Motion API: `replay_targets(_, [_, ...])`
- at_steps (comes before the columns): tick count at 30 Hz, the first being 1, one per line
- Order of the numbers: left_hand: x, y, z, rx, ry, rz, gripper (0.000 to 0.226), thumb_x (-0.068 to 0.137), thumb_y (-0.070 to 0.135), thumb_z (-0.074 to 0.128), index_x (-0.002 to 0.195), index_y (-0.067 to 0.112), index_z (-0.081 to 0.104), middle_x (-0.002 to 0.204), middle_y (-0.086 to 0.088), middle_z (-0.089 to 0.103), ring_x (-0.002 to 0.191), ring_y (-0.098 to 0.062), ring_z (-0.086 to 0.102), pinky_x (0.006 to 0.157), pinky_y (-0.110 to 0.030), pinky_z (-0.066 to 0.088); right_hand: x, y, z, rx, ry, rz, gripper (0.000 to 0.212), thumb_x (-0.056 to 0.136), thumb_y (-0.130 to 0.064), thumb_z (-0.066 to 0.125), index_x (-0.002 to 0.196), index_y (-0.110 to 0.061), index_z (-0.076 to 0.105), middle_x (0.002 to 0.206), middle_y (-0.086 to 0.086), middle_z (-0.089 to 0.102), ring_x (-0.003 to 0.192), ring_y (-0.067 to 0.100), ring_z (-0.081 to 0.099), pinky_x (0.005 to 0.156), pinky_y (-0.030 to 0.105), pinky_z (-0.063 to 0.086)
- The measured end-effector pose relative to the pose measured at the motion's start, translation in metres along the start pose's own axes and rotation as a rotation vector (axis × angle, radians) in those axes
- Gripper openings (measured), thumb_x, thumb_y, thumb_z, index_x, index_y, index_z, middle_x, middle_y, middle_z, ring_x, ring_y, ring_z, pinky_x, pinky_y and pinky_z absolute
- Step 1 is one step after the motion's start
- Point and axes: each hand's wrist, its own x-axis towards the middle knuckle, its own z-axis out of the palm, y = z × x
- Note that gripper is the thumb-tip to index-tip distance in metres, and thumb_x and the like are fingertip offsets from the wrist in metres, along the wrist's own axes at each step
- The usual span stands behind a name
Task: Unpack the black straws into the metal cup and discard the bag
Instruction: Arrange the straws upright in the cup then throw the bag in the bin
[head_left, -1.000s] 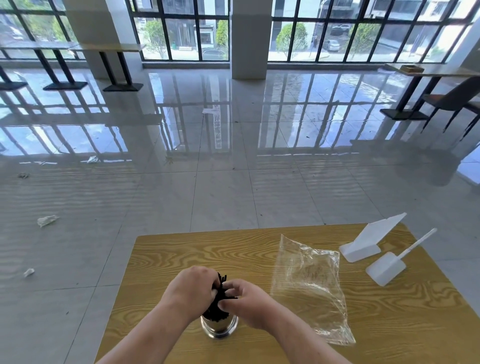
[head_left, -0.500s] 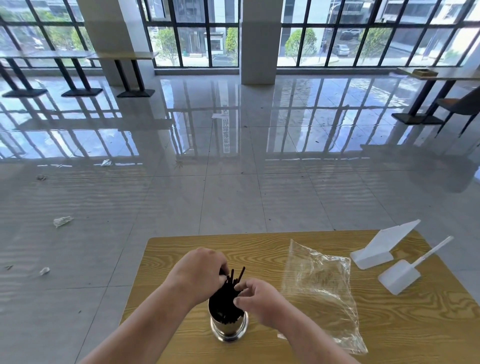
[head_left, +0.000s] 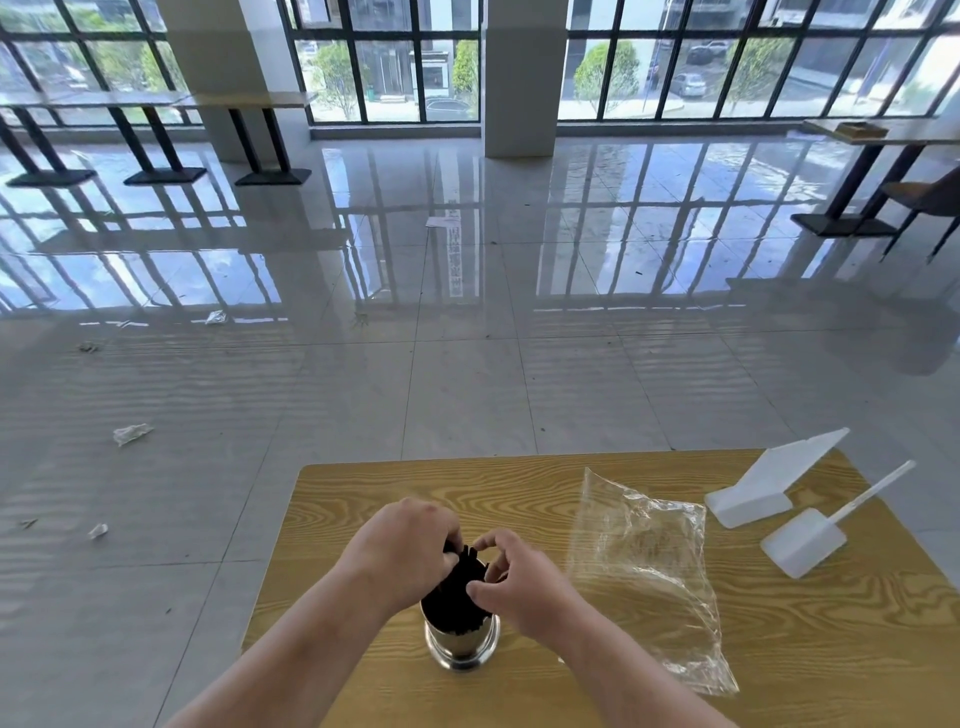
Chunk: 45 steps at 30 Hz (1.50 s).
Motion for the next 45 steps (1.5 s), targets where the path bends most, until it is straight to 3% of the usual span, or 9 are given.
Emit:
replay_targets(6, [-0.004, 0.004, -0.004, -0.014, -0.003, -0.022, 0.009, 0.092, 0.031, 0.07, 0.095, 0.032, 0.078, 0.088, 0.019, 0.069, 0.083, -0.003, 0.062, 0.06, -0.012, 0.034, -0.005, -0.01, 0.009, -0.037, -0.015, -0.074, 0.042, 0.081, -0.047, 0.075, 0.121, -0.05, 0.062, 0.11, -0.013, 0.066, 0.097, 0.008, 0.067, 0.08, 0.024, 0.057])
replay_targets(10, [-0.008, 0.011, -0.012, -0.005, -0.002, -0.023, 0.01, 0.093, 0.032, 0.069, 0.097, 0.033, 0.079, 0.096, 0.017, 0.074, 0.089, -0.004, 0.066, 0.072, -0.018, 0.049, -0.007, -0.017, 0.012, -0.123, -0.025, -0.116, 0.027, 0.084, -0.041, 0.075, 0.109, -0.042, 0.065, 0.102, -0.012, 0.07, 0.093, 0.009, 0.069, 0.084, 0.033, 0.062])
replay_targets(14, [-0.011, 0.017, -0.027, 0.035, 0.016, -0.002, 0.011, 0.093, 0.032, 0.069, 0.099, 0.032, 0.078, 0.099, 0.015, 0.075, 0.093, -0.005, 0.067, 0.079, -0.022, 0.052, -0.009, -0.017, 0.014, -0.131, -0.023, -0.109, 0.024, 0.087, -0.038, 0.075, 0.11, -0.04, 0.069, 0.096, -0.015, 0.07, 0.088, 0.007, 0.068, 0.079, 0.028, 0.06])
replay_targets(22, [-0.019, 0.017, -0.059, 0.04, 0.112, 0.01, 0.009, 0.09, 0.034, 0.072, 0.096, 0.035, 0.079, 0.087, 0.02, 0.073, 0.068, 0.005, 0.056, 0.058, -0.009, 0.033, -0.008, -0.023, 0.014, -0.037, -0.021, -0.063, 0.03, 0.09, -0.043, 0.076, 0.118, -0.043, 0.068, 0.101, -0.01, 0.076, 0.093, 0.009, 0.073, 0.088, 0.034, 0.063])
replay_targets(29, [-0.028, 0.005, -0.08, -0.036, 0.205, -0.05, 0.004, 0.084, 0.038, 0.077, 0.08, 0.04, 0.075, 0.069, 0.025, 0.069, 0.064, 0.005, 0.063, 0.053, -0.016, 0.038, -0.007, -0.021, 0.009, 0.045, 0.048, -0.005, 0.041, 0.089, -0.045, 0.077, 0.124, -0.043, 0.056, 0.088, -0.009, 0.068, 0.074, 0.003, 0.064, 0.065, 0.02, 0.052])
replay_targets(32, [-0.029, -0.004, -0.089, -0.129, 0.258, -0.072, 0.014, 0.082, 0.038, 0.081, 0.073, 0.044, 0.072, 0.076, 0.048, 0.06, 0.073, 0.015, 0.061, 0.051, -0.017, 0.037, -0.01, -0.02, 0.007, 0.107, 0.084, 0.046, 0.041, 0.091, -0.037, 0.074, 0.123, -0.04, 0.049, 0.084, -0.008, 0.063, 0.062, 0.002, 0.058, 0.056, 0.017, 0.047])
replay_targets(37, [-0.027, -0.02, -0.083, -0.432, 0.495, -0.14, 0.016, 0.083, 0.031, 0.086, 0.075, 0.042, 0.077, 0.066, 0.025, 0.072, 0.055, -0.005, 0.069, 0.06, -0.037, 0.061, -0.013, -0.03, -0.003, 0.261, 0.058, 0.103, 0.018, 0.091, -0.023, 0.062, 0.109, -0.022, 0.065, 0.078, -0.002, 0.067, 0.053, 0.004, 0.054, 0.052, 0.026, 0.047])
replay_targets(41, [-0.026, -0.02, -0.056, -0.758, 0.643, -0.201, 0.013, 0.083, 0.039, 0.083, 0.089, 0.05, 0.077, 0.069, 0.014, 0.078, 0.064, -0.012, 0.077, 0.07, -0.05, 0.066, -0.015, -0.053, -0.005, 0.709, -0.157, 0.097, 0.03, 0.1, -0.021, 0.057, 0.125, -0.008, 0.065, 0.1, 0.012, 0.079, 0.081, 0.021, 0.073, 0.073, 0.036, 0.061])
replay_targets(45, [-0.027, -0.013, -0.022, -1.001, 0.599, -0.211, 0.016, 0.088, 0.026, 0.085, 0.088, 0.042, 0.082, 0.077, 0.004, 0.081, 0.073, -0.019, 0.08, 0.079, -0.051, 0.066, -0.01, -0.076, -0.01, 1.125, -0.25, 0.09, 0.06, 0.102, -0.052, 0.059, 0.138, -0.004, 0.059, 0.127, 0.02, 0.076, 0.112, 0.032, 0.075, 0.103, 0.047, 0.058])
